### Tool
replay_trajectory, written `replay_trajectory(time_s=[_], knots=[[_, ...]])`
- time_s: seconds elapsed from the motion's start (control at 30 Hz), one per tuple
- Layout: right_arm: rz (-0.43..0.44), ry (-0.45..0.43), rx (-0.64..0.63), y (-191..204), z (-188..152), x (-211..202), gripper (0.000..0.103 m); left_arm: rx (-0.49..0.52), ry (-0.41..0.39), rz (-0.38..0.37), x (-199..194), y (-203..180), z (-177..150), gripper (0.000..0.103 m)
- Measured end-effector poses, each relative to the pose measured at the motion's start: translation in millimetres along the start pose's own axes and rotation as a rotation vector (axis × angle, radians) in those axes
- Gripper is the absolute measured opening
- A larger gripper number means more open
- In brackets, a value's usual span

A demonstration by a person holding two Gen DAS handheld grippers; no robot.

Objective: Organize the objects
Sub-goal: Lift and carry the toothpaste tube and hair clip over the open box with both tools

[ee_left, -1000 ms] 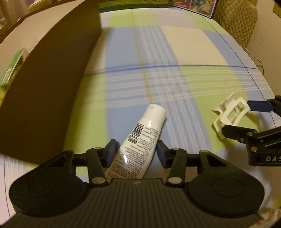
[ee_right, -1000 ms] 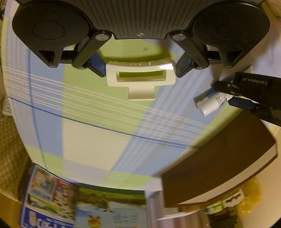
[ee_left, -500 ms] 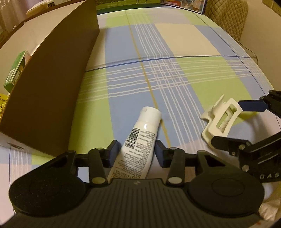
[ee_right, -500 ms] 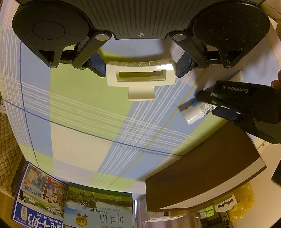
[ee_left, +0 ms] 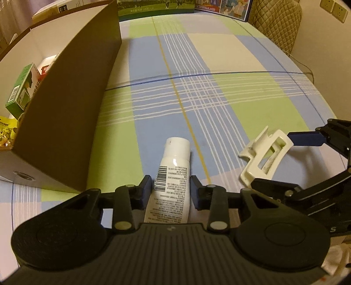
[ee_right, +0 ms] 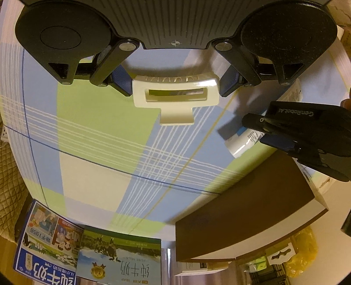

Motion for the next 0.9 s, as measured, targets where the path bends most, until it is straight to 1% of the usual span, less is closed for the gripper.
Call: replay_trajectory(time_s=[0.3,0.63,0.9], knots=[[-0.004,-0.033,-0.003,9,9,-8,0.082,-0.014,-0.06,-0.018,-25,8,2,0.032],[-0.001,-0.083,-0.009,17,26,-23,0.082,-0.047,-0.133,-0.046,-56,15,14,0.032],[0.004,-0.159,-0.013,27,48,-45,0.082,-0.064,-0.194,-0.07,-88,20,28,0.032]])
Point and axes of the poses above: each gripper's, at about its wrist camera, not at the fingertips, and x roughly the way its jaws point, y to its left, z to its top, the point moved 3 cm from there along x, roughly the way its jaws point
